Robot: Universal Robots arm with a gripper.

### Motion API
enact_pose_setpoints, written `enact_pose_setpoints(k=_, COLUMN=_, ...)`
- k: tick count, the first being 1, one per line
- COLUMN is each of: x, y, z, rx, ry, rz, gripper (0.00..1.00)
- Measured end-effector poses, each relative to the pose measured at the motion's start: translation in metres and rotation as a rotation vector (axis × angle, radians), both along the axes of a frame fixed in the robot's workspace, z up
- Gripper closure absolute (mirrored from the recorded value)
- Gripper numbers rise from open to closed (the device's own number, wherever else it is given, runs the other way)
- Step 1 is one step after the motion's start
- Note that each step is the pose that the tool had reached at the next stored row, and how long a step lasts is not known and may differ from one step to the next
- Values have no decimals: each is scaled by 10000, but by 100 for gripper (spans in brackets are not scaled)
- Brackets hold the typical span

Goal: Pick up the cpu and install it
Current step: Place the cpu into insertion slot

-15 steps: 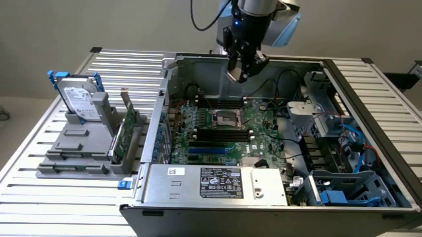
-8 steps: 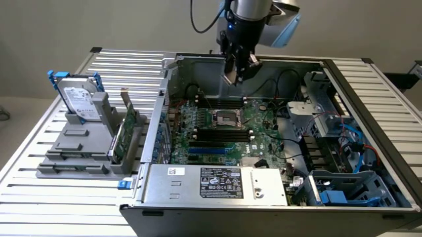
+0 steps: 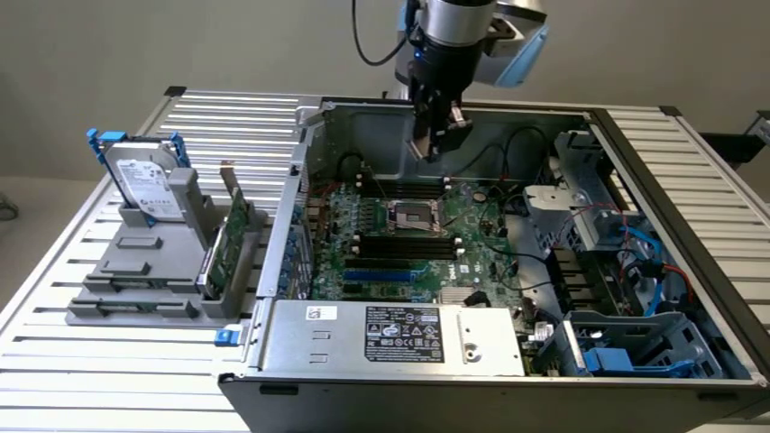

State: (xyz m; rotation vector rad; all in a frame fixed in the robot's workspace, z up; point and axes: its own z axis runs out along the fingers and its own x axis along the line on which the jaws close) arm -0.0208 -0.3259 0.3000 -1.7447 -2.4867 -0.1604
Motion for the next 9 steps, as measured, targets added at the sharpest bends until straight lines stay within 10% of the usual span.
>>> enact_pose_setpoints(k=9, x=0, y=0, z=-92, rx=-5, ry=13, rz=-1614, gripper=46)
